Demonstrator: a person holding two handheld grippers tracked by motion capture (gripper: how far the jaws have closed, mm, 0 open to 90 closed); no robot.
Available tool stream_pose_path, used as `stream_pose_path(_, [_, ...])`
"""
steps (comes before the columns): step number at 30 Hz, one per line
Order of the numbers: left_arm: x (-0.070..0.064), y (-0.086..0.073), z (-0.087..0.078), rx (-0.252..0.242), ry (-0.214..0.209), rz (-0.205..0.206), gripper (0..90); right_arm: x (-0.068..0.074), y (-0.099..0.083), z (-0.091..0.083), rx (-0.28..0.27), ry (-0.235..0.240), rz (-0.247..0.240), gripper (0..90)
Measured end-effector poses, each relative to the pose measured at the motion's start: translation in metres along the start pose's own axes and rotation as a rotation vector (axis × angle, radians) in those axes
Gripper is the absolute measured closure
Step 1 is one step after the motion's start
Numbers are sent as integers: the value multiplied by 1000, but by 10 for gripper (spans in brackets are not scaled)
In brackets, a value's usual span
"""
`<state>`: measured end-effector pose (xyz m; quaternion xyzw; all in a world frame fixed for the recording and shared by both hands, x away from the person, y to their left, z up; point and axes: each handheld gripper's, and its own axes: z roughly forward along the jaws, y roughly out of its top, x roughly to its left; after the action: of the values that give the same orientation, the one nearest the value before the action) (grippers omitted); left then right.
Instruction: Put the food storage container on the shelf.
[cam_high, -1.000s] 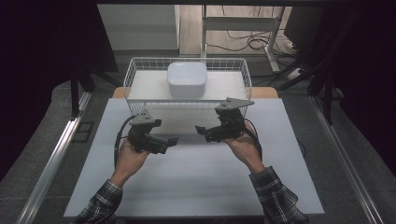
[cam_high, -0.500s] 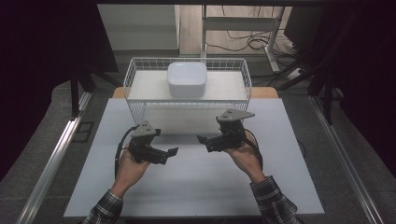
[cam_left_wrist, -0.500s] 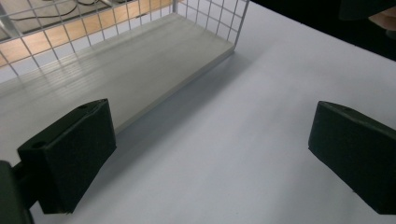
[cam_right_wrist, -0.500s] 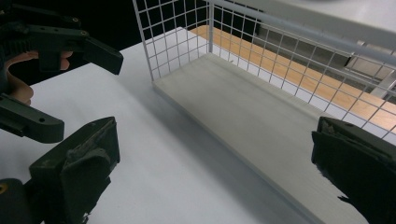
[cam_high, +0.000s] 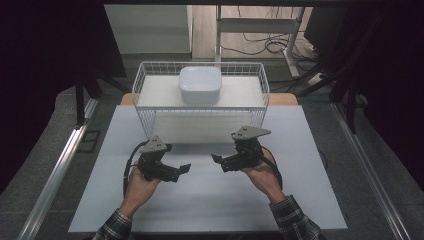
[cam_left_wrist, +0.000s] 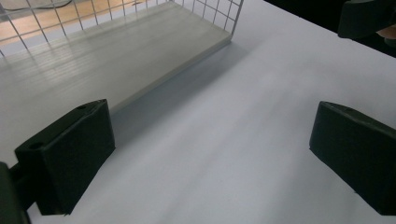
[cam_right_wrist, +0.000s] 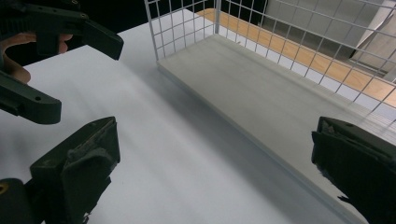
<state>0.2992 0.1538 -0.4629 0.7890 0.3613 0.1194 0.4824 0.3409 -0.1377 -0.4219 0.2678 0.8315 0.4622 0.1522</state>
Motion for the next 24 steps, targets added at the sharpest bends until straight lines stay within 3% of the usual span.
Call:
stream_pose_path(8, [-6, -9, 0, 16, -12, -3, 0, 2, -12, -5, 9, 5, -3, 8])
stream_pose_path(12, [-9, -14, 0, 21, -13, -3, 0, 0, -20, -7, 13, -8, 19, 0])
stream_pose_path(24, [-7, -34, -12, 28, 4, -33, 19, 1, -35, -19, 33, -14, 26, 0])
